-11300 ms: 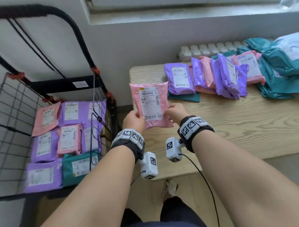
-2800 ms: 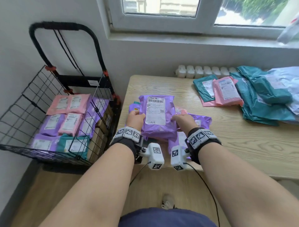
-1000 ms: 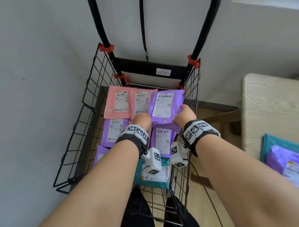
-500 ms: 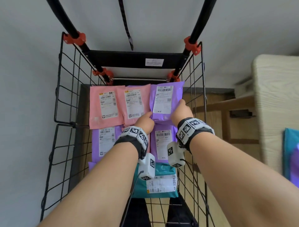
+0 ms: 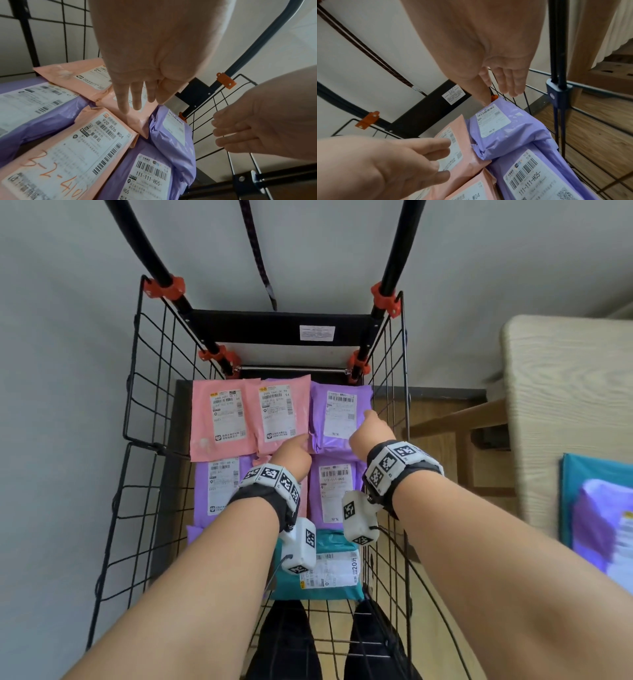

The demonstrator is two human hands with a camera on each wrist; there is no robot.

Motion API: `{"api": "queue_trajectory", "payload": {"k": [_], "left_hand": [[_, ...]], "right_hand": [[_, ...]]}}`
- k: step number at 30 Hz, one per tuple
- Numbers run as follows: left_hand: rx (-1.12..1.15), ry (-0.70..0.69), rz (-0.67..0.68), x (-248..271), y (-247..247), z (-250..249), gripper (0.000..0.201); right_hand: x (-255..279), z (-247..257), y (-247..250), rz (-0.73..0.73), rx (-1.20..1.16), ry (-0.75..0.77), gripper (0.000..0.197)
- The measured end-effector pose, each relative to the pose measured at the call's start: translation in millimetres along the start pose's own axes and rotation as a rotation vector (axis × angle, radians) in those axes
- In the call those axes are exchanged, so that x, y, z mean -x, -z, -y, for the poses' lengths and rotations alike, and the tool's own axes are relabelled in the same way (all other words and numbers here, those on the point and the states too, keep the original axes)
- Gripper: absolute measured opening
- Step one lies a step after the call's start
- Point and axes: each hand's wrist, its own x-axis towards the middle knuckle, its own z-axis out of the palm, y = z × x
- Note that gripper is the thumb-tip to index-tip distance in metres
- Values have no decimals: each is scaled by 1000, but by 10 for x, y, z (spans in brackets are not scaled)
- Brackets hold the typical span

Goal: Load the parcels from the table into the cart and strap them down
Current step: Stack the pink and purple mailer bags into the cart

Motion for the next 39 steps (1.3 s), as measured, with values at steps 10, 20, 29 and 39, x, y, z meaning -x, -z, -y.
{"api": "queue_trajectory", "payload": {"k": [10,20,29,39], "left_hand": [[93,33,-227,889,-83,-193,56],[-25,-197,-250,1608,-232,-460,56],[-201,-333,-67,1897,-974,-684,54],[-304,-404,13,2084,-2132,-1382,48]], "right_hand": [[815,-242,282,-28,-53,259,59],[1518,-891,714,-295,-180,222,44],[2018,-1972,769,-443,-356,-33,48],[2111,-3310,1385,-483,-417,-103,48]]}}
